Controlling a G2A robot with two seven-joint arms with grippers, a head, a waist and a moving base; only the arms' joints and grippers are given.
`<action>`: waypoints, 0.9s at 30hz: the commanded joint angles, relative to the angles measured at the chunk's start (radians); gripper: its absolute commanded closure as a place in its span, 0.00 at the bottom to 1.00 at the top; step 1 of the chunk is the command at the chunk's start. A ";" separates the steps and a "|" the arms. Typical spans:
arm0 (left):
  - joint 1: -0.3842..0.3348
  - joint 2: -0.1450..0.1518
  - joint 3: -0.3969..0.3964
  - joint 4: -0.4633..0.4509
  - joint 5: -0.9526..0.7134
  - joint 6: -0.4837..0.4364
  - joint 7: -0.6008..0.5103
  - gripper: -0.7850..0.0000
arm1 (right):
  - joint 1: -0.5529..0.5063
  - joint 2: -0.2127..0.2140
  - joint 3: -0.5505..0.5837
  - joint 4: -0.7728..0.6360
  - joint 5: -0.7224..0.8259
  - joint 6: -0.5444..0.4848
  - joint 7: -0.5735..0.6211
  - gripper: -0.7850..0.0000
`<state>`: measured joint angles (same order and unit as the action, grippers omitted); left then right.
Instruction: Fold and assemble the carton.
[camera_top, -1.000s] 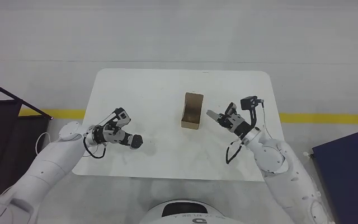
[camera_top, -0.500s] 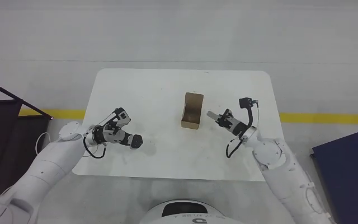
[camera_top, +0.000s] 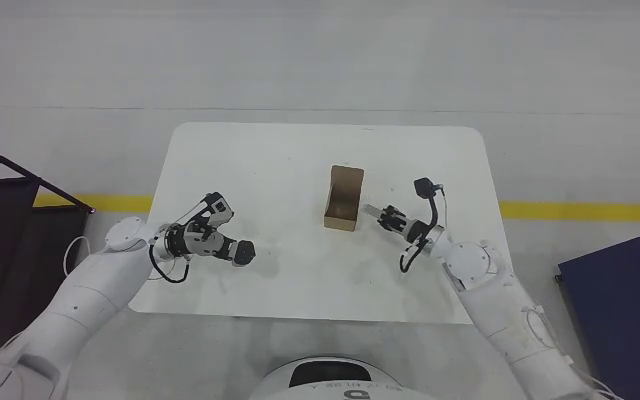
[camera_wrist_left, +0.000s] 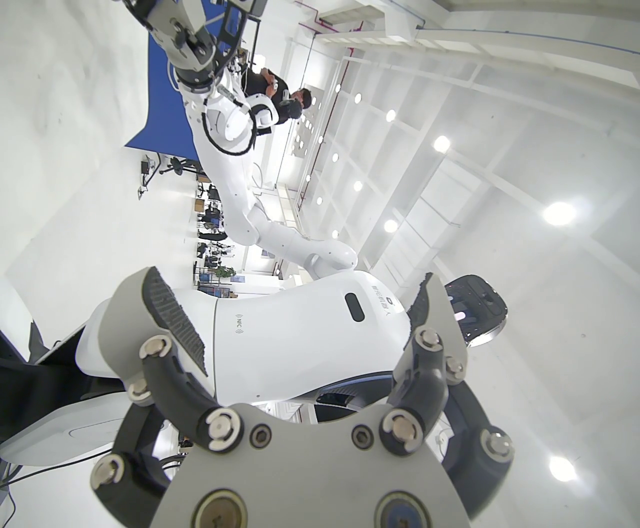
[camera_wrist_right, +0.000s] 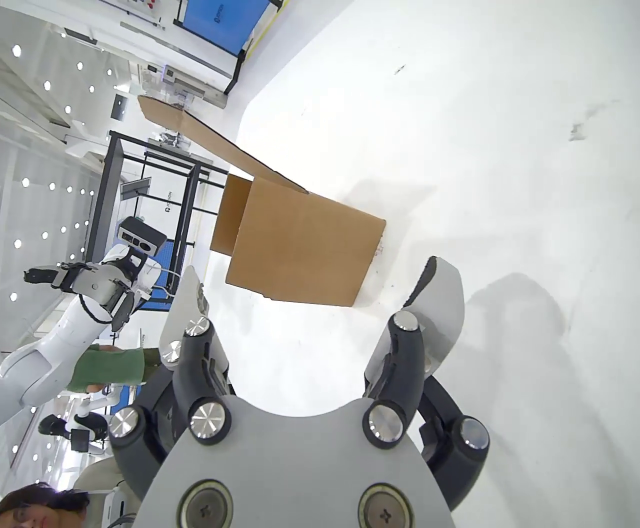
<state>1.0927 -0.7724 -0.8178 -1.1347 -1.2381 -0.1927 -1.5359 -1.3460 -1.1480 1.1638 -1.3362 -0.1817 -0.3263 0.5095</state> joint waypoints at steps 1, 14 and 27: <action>0.000 0.000 0.000 0.000 0.000 0.000 0.000 0.00 | 0.014 -0.004 -0.012 0.017 0.009 -0.002 0.005 0.20; 0.000 0.000 0.000 0.000 0.000 0.000 0.000 0.00 | 0.103 -0.027 -0.069 0.137 0.069 -0.031 0.042 0.33; 0.000 0.000 0.000 0.000 0.000 0.000 0.000 0.00 | 0.119 -0.033 -0.111 0.098 -0.051 0.040 0.026 0.60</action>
<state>1.0927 -0.7724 -0.8178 -1.1347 -1.2381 -0.1927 -1.5359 -1.2257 -1.1814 1.0545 -1.2306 -0.2196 -0.2921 0.5373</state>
